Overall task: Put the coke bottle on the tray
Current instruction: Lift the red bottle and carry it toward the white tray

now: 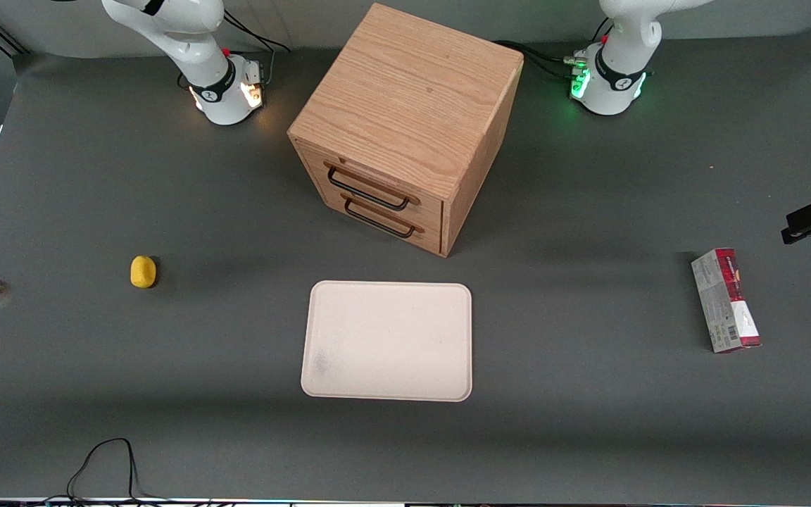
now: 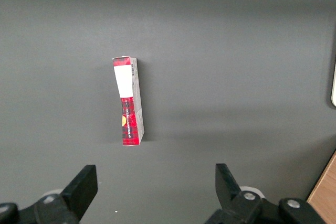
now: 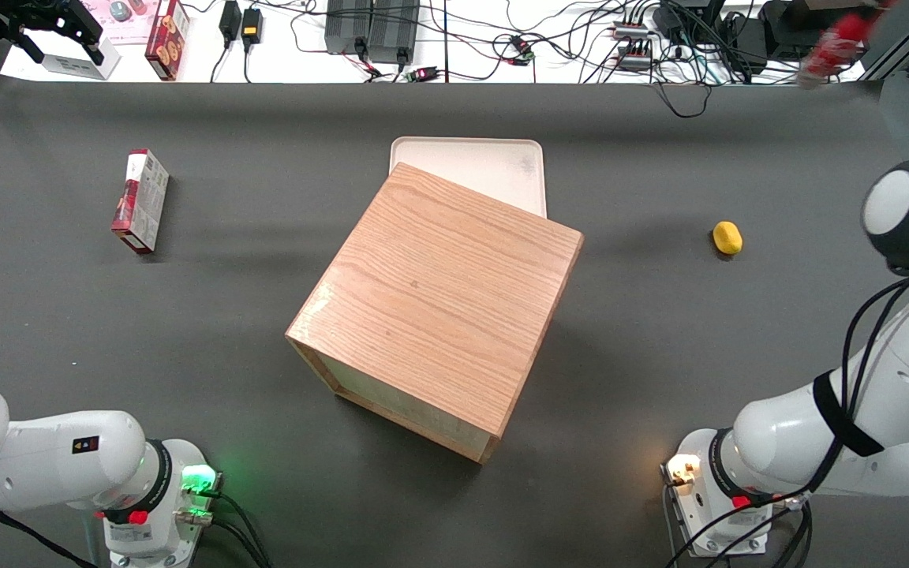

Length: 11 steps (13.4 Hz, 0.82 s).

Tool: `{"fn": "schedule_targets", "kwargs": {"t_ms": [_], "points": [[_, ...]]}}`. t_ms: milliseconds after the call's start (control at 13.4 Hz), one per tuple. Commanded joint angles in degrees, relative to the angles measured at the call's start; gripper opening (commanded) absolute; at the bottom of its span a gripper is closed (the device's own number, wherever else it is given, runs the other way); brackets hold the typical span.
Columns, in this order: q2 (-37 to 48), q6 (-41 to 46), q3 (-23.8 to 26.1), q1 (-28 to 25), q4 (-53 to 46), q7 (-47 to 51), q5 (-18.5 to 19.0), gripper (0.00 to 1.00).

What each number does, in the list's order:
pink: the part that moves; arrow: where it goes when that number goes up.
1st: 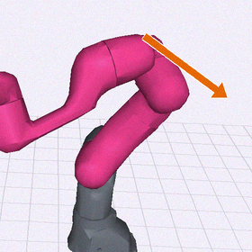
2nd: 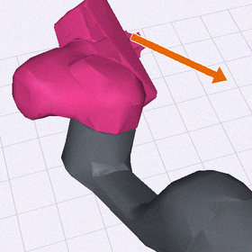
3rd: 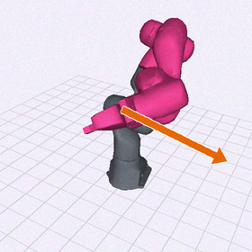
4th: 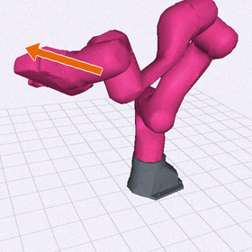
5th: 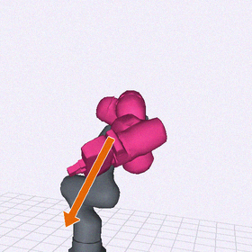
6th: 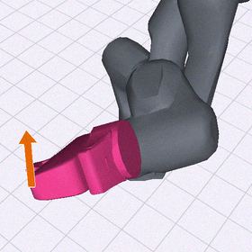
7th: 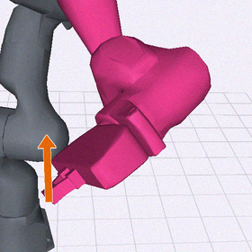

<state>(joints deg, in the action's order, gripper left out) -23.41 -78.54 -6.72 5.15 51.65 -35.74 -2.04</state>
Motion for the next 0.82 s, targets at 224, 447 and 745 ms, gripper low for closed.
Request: {"fn": "schedule_targets", "kwargs": {"t_ms": [224, 447, 745], "points": [[-0.93, -2.57, 1.52, -19.71, -1.29, 25.58, 0.54, 0.0], [-4.0, -6.26, 2.94, -27.1, -1.29, 35.62, 0.72, 0.0], [-6.99, -8.74, 2.85, -34.05, -1.29, 45.66, 0.89, 0.0]]}}
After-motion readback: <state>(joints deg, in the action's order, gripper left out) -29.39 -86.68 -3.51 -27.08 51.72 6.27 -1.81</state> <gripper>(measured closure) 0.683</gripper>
